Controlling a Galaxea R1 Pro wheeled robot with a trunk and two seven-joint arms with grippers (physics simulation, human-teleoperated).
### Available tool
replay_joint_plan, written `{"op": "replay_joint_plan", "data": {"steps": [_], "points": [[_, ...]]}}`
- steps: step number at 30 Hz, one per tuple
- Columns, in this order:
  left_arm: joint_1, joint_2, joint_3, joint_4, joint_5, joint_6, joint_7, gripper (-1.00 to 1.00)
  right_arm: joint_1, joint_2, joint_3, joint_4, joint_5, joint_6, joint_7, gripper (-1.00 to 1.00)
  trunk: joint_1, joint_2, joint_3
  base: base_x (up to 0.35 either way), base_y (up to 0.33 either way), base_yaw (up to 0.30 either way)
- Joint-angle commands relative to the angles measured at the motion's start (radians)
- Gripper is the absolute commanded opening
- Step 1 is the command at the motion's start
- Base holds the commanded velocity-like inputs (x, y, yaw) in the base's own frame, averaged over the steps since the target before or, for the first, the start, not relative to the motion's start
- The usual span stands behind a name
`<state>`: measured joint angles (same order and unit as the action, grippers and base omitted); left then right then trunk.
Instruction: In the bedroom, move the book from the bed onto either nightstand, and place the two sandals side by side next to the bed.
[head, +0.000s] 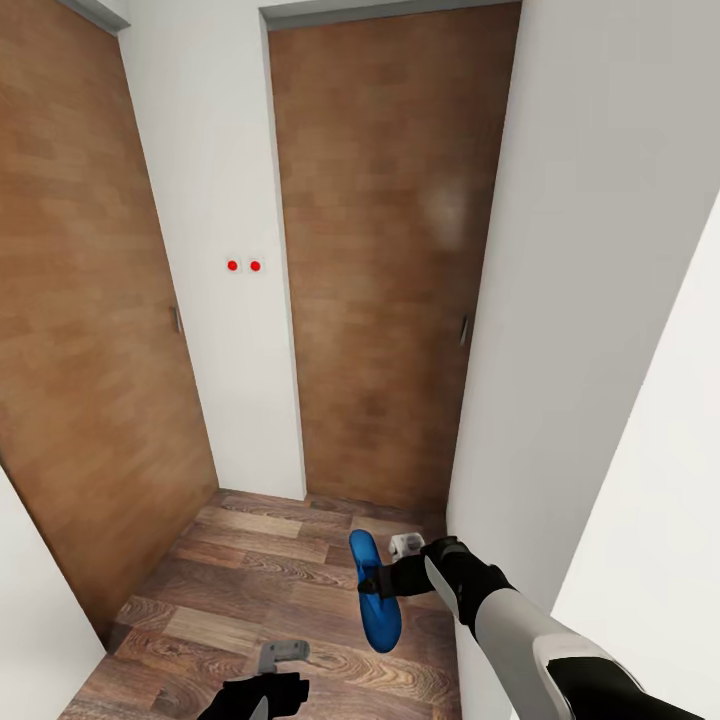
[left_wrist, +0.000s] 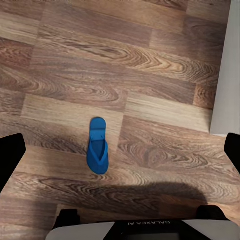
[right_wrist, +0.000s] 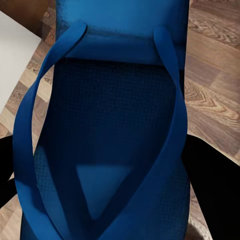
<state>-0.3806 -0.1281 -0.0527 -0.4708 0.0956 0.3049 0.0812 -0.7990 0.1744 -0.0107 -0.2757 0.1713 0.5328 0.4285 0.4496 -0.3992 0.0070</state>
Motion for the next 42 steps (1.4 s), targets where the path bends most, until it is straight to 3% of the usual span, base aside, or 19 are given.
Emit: {"op": "replay_joint_plan", "data": {"steps": [1,42], "points": [[0.0,0.001,-0.006,-0.002,0.01,0.004,0.008,1.0,0.0,0.0,-0.002,-0.002,0.01,0.004,0.006,-1.0,0.0,-0.001,0.0,0.01,0.003,-0.001],[0.0,0.001,-0.006,-0.002,0.01,0.0,0.008,1.0,0.001,0.0,-0.002,0.0,0.01,0.003,0.006,-1.0,0.0,-0.001,0.0,0.047,0.008,0.0]]}}
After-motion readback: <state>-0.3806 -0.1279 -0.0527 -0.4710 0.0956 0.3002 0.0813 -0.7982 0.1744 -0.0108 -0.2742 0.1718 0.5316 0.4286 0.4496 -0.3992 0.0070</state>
